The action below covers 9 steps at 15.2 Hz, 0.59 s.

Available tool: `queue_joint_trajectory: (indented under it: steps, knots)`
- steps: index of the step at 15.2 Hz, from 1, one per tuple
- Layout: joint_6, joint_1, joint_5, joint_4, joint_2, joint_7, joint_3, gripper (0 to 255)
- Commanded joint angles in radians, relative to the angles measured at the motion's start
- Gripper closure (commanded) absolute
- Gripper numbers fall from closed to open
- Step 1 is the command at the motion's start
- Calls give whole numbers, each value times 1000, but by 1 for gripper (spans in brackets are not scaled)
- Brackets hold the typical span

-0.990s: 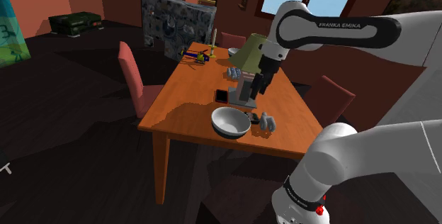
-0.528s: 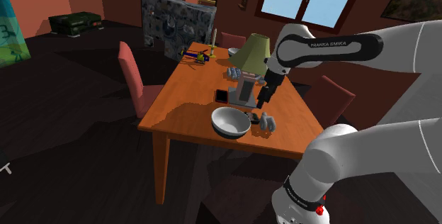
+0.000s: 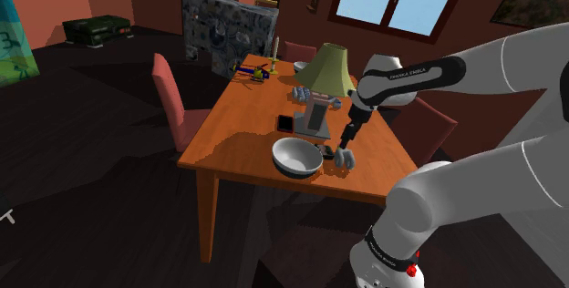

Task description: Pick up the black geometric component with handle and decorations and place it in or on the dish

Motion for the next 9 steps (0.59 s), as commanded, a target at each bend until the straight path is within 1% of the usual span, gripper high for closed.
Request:
queue_joint_trajectory:
  steps: [1, 3, 4, 9]
  knots:
    - [72, -13, -23, -4, 57, -37, -40, 0]
    - [141, -22, -39, 1, 121, -79, -85, 0]
    - [161, -23, -42, 4, 140, -92, -98, 0]
    - [256, -9, -33, -21, 211, -103, -123, 0]
